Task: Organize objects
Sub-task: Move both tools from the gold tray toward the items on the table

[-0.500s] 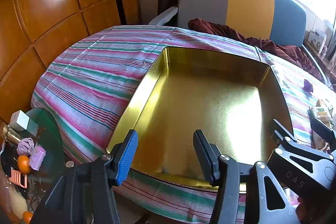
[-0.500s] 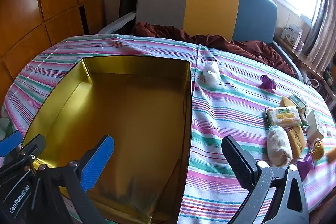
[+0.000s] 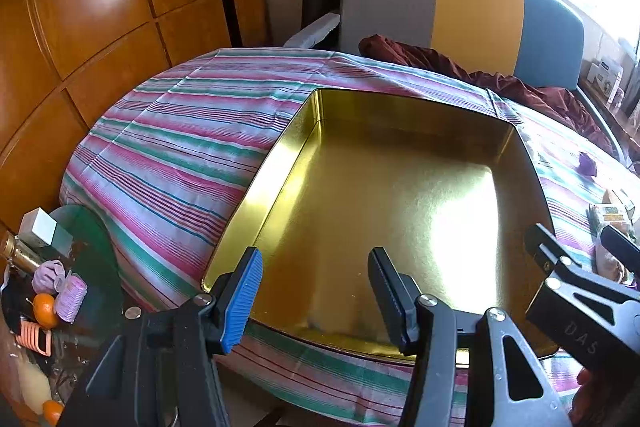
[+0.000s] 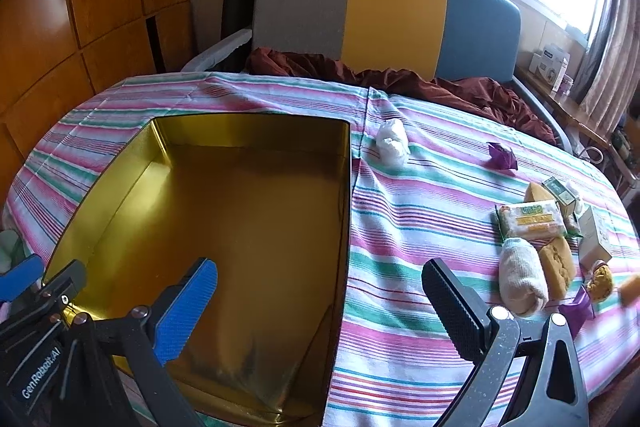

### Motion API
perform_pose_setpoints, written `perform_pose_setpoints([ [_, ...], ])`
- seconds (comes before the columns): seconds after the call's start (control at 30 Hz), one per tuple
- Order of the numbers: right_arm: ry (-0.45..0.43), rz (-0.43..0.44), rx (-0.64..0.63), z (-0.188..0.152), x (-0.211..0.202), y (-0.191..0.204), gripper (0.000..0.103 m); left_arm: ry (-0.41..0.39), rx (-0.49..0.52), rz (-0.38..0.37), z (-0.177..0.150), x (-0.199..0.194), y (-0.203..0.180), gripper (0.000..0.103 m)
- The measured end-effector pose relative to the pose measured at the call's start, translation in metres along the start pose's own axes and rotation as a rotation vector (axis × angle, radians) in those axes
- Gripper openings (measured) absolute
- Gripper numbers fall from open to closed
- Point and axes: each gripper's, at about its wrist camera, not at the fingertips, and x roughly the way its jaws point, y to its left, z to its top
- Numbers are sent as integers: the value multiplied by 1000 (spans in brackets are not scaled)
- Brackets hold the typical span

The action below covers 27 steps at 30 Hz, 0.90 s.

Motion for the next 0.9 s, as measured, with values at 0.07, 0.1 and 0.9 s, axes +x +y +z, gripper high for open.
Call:
perform_pose_setpoints([
  [0.07,-9,0,7,0,-3,-4,103,5,3,-6,-1,0,-2,56],
  [0.1,-12,0,7,1,-4,-5,103,8,2,-11,-2,0,-3,56],
  [0.9,36,-55,113,-43,-7,-137,103,13,188,-290,-35,-18,-67,56],
])
